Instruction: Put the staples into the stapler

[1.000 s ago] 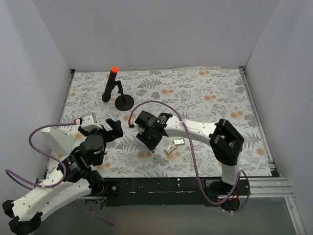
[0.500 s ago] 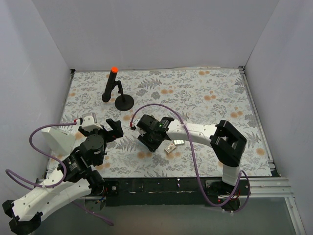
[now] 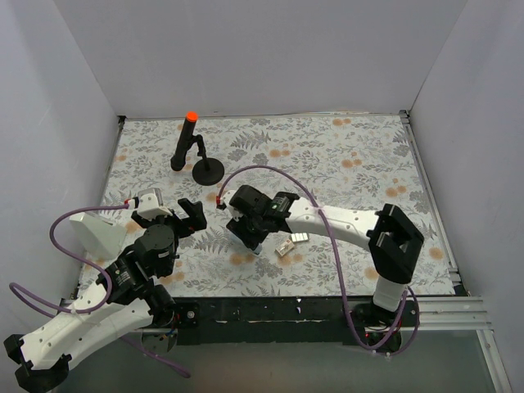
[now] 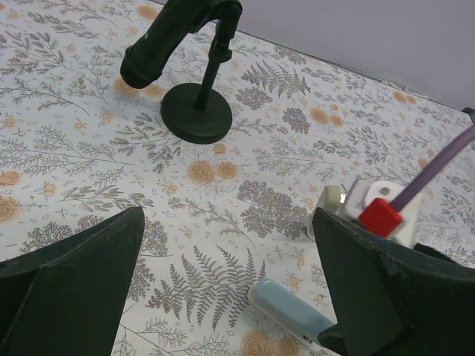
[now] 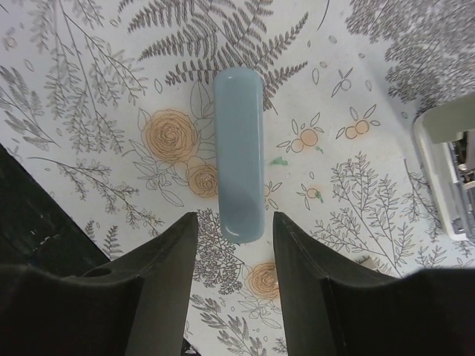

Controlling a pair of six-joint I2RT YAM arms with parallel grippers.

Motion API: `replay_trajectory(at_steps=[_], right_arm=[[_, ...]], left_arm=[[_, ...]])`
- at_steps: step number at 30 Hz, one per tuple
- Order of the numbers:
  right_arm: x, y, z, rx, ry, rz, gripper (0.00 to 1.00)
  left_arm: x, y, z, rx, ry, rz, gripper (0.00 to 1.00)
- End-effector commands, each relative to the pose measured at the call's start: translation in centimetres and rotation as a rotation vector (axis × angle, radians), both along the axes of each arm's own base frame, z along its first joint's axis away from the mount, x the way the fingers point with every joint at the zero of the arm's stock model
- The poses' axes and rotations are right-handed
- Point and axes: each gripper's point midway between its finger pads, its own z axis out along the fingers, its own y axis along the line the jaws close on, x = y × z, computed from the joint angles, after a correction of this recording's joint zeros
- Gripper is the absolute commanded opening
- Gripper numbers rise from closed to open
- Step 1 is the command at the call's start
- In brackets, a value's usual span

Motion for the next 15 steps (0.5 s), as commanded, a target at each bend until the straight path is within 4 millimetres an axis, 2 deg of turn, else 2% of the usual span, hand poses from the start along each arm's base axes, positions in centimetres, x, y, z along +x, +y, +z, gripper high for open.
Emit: replay_trajectory(at_steps=[1, 2, 3, 6, 10, 15], right_arm=[[0.6, 0.3, 4.5, 0.136, -0.096, -0.013, 0.53], [0.6, 0.1, 4.3, 0.136, -0.099, -0.020, 0.53], [0.2, -0.8, 3.2, 0.111, -0.088, -0.022, 0.53], [-0.3, -1.5, 2.4, 0.117, -0.085, -0.019, 0.53], [-1.1, -3.0, -0.6, 0.090, -0.071, -0.016, 0.47], [-0.9, -2.7, -2.4, 0.090, -0.074, -0.011, 0.42]], left_arm=[[-0.1, 0.4, -0.4, 0.012, 0.009, 0.015, 0.98], [-0.1, 0.4, -0.4, 0.011, 0.008, 0.015, 0.98], [0.0, 0.4, -0.4, 0.012, 0.008, 0.017, 0.98], [-0.1, 0.4, -0.3, 0.009, 0.008, 0.014, 0.98], [-0.1, 0.4, -0.3, 0.007, 0.006, 0.014, 0.98], [0.0, 0.4, -0.3, 0.010, 0.007, 0.014, 0.98]])
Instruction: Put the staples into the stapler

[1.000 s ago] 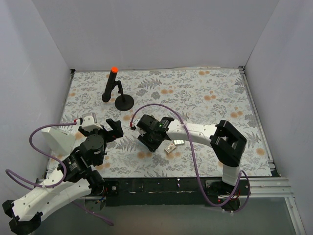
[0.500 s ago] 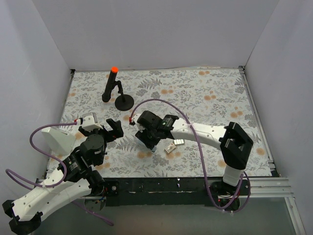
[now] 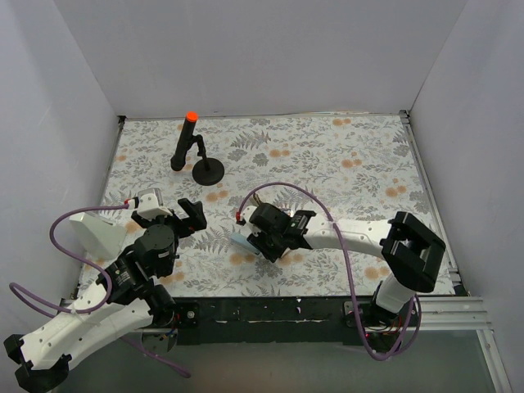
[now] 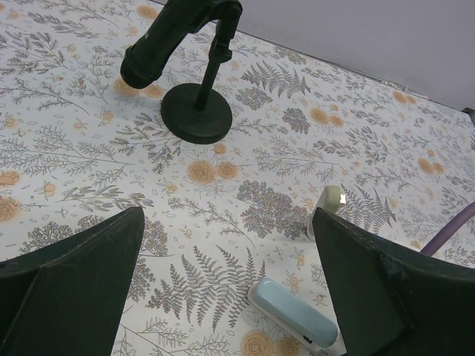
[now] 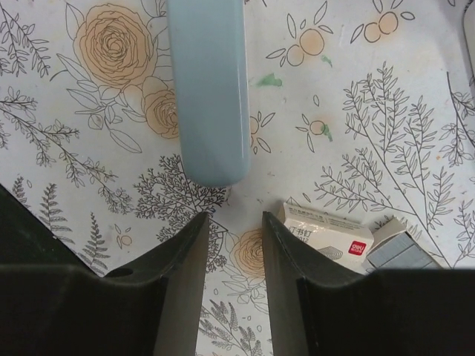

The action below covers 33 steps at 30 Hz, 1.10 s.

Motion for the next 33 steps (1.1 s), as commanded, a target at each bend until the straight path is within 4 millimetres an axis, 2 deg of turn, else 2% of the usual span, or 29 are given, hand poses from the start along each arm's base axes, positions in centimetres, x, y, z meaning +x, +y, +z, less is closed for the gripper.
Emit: replay_trajectory(at_steps=[1, 8, 11, 14, 15, 16, 19, 20, 21, 23, 25, 26, 27, 29, 30, 31, 32, 33], right_arm=[[1.0, 2.4, 0.2, 0.082, -0.047, 0.011, 0.41], [2.3, 4.5, -1.3, 0.123, -0.088, 0.023, 0.36], [3.3, 6.6, -1.1, 0.165, -0.110, 0.032, 0.36], [5.2, 9.2, -0.4, 0.209, -0.173, 0.039, 0.36], [5.8, 9.7, -1.1, 0.194, -0.189, 0.053, 0.36], [6.9, 11.2, 0.3, 0.227, -0.222, 0.048, 0.36], [8.7, 13.0, 0.2, 0.238, -0.250, 0.086, 0.36], [9.8, 13.9, 1.4, 0.269, -0.266, 0.085, 0.36], [10.0, 14.3, 1.2, 0.272, -0.258, 0.096, 0.37], [10.5, 14.8, 1.8, 0.293, -0.262, 0.124, 0.38], [9.8, 14.0, 2.3, 0.275, -0.242, 0.154, 0.43], [9.3, 12.9, 1.7, 0.250, -0.236, 0.169, 0.44], [8.4, 12.3, 3.3, 0.283, -0.231, 0.194, 0.46], [7.4, 11.0, 4.6, 0.314, -0.220, 0.224, 0.50], [6.6, 9.1, 5.6, 0.329, -0.221, 0.228, 0.51], [6.2, 8.3, 6.2, 0.350, -0.217, 0.244, 0.53], [6.7, 6.9, 6.5, 0.353, -0.222, 0.231, 0.54], [6.6, 5.3, 7.7, 0.366, -0.252, 0.245, 0.56]], left_arm=[[0.0, 0.4, -0.3, 0.010, 0.007, 0.013, 0.98], [-0.1, 0.4, -0.3, 0.008, 0.005, 0.013, 0.98], [-0.1, 0.5, -0.2, 0.003, 0.001, 0.016, 0.98], [-0.2, 0.7, -0.1, -0.001, -0.005, 0.020, 0.98], [-0.2, 0.7, 0.0, -0.003, -0.006, 0.022, 0.98], [-0.2, 0.8, 0.0, -0.004, -0.007, 0.023, 0.98], [-0.2, 0.9, 0.0, -0.005, -0.011, 0.030, 0.98], [-0.2, 0.9, -0.1, -0.001, -0.009, 0.032, 0.98], [-0.2, 1.0, -0.1, 0.001, -0.009, 0.035, 0.98], [-0.2, 1.0, -0.2, 0.002, -0.008, 0.036, 0.98], [-0.1, 1.0, -0.1, 0.004, -0.008, 0.037, 0.98], [-0.1, 1.0, -0.2, 0.005, -0.007, 0.038, 0.98], [-0.1, 0.9, -0.2, 0.002, -0.008, 0.035, 0.98], [-0.1, 0.8, -0.1, 0.001, -0.010, 0.030, 0.98], [-0.1, 0.8, -0.1, 0.000, -0.010, 0.028, 0.98], [-0.1, 0.7, 0.0, -0.001, -0.011, 0.022, 0.98], [-0.1, 0.6, 0.0, -0.002, -0.011, 0.019, 0.98], [-0.1, 0.6, 0.0, 0.000, -0.011, 0.016, 0.98]])
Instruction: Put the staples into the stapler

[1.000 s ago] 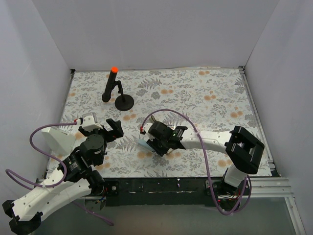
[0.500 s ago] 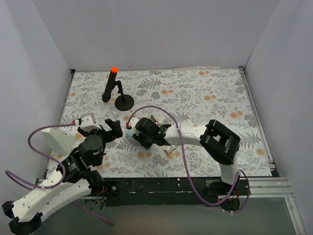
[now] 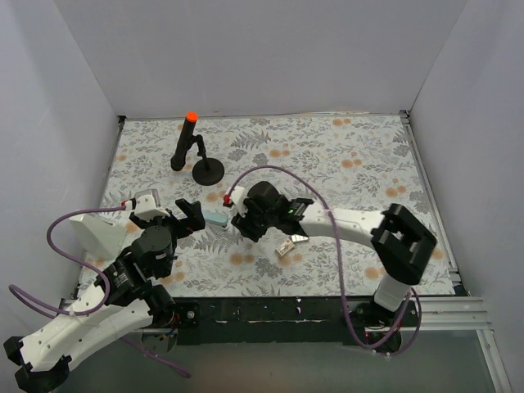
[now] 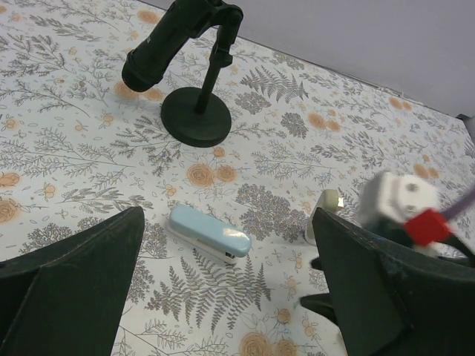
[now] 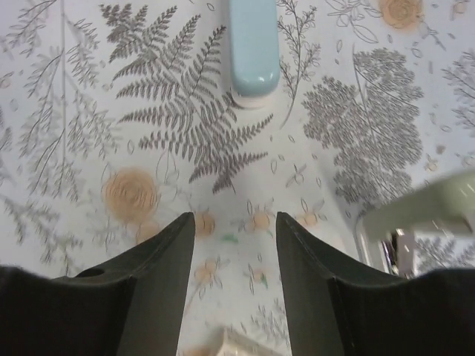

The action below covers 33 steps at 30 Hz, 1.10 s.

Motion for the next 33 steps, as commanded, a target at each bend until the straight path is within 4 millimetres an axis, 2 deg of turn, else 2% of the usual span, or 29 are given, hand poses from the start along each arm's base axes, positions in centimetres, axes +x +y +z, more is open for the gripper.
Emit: replay_trajectory(at_steps=[1, 3, 4, 7, 10, 12, 14, 15, 18, 24, 30, 33], right_arm=[[0.4, -4.4, 6.0, 0.126, -0.075, 0.058, 0.60], [1.5, -6.6, 7.1, 0.130, -0.128, 0.053, 0.66], [2.8, -8.5, 6.2, 0.107, -0.119, 0.017, 0.69], [5.5, -11.2, 5.6, 0.097, -0.130, -0.013, 0.71], [7.3, -12.3, 4.8, 0.094, -0.119, -0.016, 0.71], [7.9, -12.2, 3.7, 0.078, -0.111, 0.004, 0.71], [8.5, -12.0, 3.5, 0.064, -0.114, 0.038, 0.71], [8.5, -12.1, 2.3, 0.040, -0.085, 0.044, 0.71], [8.9, -12.0, 0.9, 0.015, -0.063, 0.071, 0.71], [10.2, -11.4, -0.9, -0.014, -0.055, 0.084, 0.68], [9.9, -11.0, -2.5, -0.031, -0.003, 0.121, 0.59], [9.2, -10.8, -2.5, -0.017, 0.018, 0.144, 0.49]], left_arm=[[0.1, 0.2, -0.3, 0.012, 0.002, 0.009, 0.98], [0.1, 0.2, -0.3, 0.014, 0.001, 0.008, 0.98], [0.1, 0.2, -0.3, 0.015, 0.001, 0.008, 0.98], [0.2, 0.2, -0.2, 0.017, -0.001, 0.009, 0.98], [0.3, 0.2, -0.5, 0.026, 0.003, 0.012, 0.98], [0.3, 0.2, -0.5, 0.032, 0.004, 0.011, 0.98], [0.4, 0.1, -0.5, 0.036, 0.001, 0.010, 0.98], [0.4, 0.1, -0.6, 0.040, 0.003, 0.011, 0.98], [0.6, 0.0, -0.7, 0.052, 0.008, 0.010, 0.98], [0.8, -0.2, -0.9, 0.070, 0.015, 0.007, 0.98], [0.9, -0.3, -0.8, 0.070, 0.013, 0.003, 0.98], [1.0, -0.3, -0.9, 0.073, 0.015, 0.001, 0.98]])
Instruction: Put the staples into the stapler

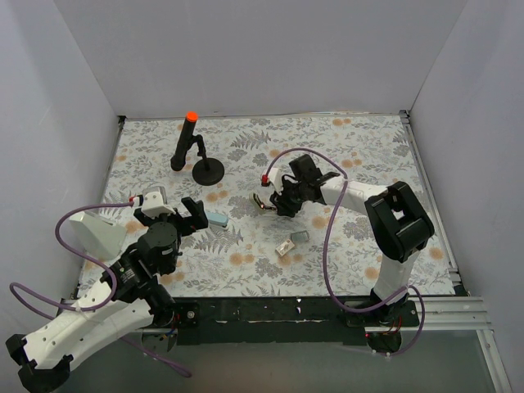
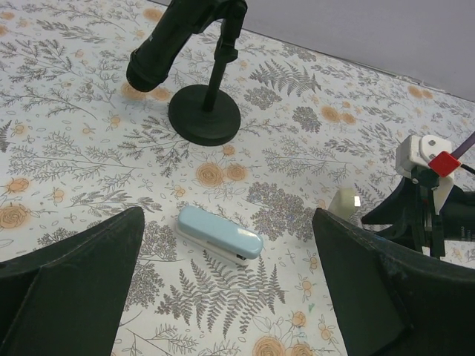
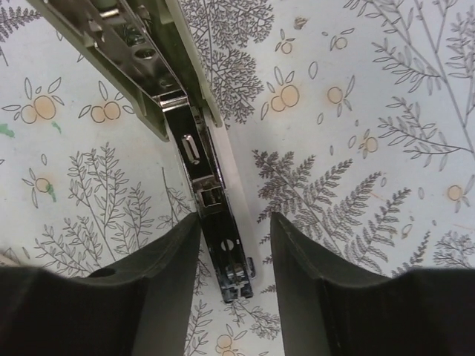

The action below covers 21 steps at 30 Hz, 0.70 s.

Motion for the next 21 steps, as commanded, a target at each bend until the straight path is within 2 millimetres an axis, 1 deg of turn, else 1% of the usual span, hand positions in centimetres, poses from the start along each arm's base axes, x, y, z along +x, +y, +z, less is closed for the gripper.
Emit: replay_trajectory(at_steps=[1, 3, 6, 11, 12, 13, 14, 15, 16, 18, 21], right_arm=[[-0.4, 0.8, 1.0, 0.039, 0.017, 0.054, 0.43], [-0.8, 0.9, 1.3, 0.044, 0.023, 0.061, 0.37], [-1.8, 1.1, 1.4, 0.045, 0.029, 0.067, 0.33], [-4.1, 2.3, 1.5, 0.059, 0.040, 0.075, 0.27], [-4.7, 2.3, 1.0, 0.051, 0.055, 0.060, 0.27], [-5.4, 2.9, 1.0, 0.050, 0.052, 0.072, 0.25], [-5.7, 3.2, 1.2, 0.054, 0.050, 0.068, 0.25], [-6.3, 3.3, 0.8, 0.050, 0.069, 0.054, 0.25], [-6.9, 3.8, 0.9, 0.049, 0.065, 0.054, 0.25], [-7.3, 4.2, 1.0, 0.051, 0.068, 0.036, 0.25], [-9.0, 5.3, 1.1, 0.070, 0.101, 0.032, 0.25]], left_arm=[[0.2, 0.0, 0.0, 0.008, -0.005, -0.003, 0.98], [0.2, 0.0, 0.1, 0.007, -0.006, -0.004, 0.98], [0.2, -0.1, 0.0, 0.005, -0.004, -0.008, 0.98], [0.3, -0.1, 0.1, 0.001, -0.007, -0.010, 0.98], [0.3, -0.1, 0.1, -0.001, -0.006, -0.011, 0.98], [0.3, -0.1, 0.1, -0.001, -0.007, -0.011, 0.98], [0.2, -0.1, 0.1, -0.006, -0.007, -0.014, 0.98], [0.2, -0.1, 0.1, -0.005, -0.006, -0.012, 0.98], [0.2, -0.1, 0.1, -0.007, -0.008, -0.014, 0.98], [0.3, -0.1, 0.2, -0.011, -0.010, -0.014, 0.98], [0.3, -0.1, 0.2, -0.014, -0.009, -0.016, 0.98]])
